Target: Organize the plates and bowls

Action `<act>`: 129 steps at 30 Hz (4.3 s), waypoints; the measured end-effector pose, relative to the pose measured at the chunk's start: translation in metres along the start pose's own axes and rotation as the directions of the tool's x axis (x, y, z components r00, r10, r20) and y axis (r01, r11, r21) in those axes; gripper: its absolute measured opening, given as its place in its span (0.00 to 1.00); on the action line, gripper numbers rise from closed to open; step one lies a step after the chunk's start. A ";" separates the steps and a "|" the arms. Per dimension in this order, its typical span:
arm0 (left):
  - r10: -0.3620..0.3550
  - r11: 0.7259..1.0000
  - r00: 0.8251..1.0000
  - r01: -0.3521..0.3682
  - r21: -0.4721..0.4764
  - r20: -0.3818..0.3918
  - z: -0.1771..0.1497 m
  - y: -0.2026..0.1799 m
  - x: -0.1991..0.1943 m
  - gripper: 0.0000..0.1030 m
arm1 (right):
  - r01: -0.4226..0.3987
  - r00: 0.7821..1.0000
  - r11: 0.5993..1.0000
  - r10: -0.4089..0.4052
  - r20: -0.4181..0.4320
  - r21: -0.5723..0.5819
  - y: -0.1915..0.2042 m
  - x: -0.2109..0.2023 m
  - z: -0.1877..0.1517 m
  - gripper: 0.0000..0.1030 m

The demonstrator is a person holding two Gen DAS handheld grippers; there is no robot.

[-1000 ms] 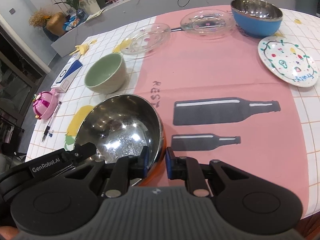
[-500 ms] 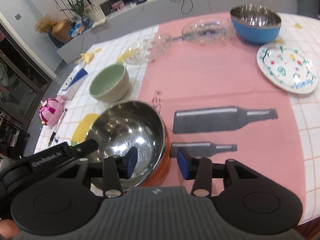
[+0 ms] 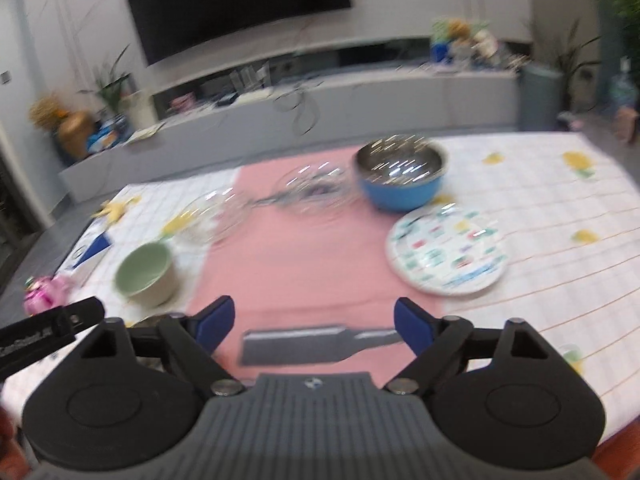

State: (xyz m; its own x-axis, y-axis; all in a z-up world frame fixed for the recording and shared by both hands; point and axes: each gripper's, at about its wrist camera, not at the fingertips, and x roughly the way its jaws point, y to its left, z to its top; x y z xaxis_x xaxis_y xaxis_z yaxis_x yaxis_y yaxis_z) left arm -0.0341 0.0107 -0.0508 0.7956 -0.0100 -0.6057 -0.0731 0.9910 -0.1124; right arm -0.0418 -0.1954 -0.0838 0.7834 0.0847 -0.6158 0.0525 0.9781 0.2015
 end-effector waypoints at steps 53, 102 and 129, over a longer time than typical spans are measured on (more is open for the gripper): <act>-0.245 0.970 0.950 0.239 -0.053 -0.195 0.065 -0.176 0.226 0.43 | 0.113 0.993 0.947 -0.097 -0.068 0.299 -0.151 0.191 0.123 0.58; -0.183 0.974 0.979 0.167 -0.152 -0.093 0.072 -0.113 0.034 0.17 | -0.164 0.985 0.927 0.170 0.011 0.338 -0.084 -0.008 0.090 0.17; -0.149 0.933 0.986 0.115 -0.340 -0.075 0.028 0.027 -0.039 0.17 | -0.284 0.951 0.940 0.302 -0.073 0.189 0.026 -0.056 0.031 0.17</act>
State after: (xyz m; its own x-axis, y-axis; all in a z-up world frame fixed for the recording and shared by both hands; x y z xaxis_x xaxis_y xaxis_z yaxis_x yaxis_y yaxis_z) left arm -0.0500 0.0411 -0.0086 0.7501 -0.1676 -0.6397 -0.1811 0.8782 -0.4426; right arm -0.0652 -0.1803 -0.0202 0.7155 0.3897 -0.5798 -0.0564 0.8595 0.5080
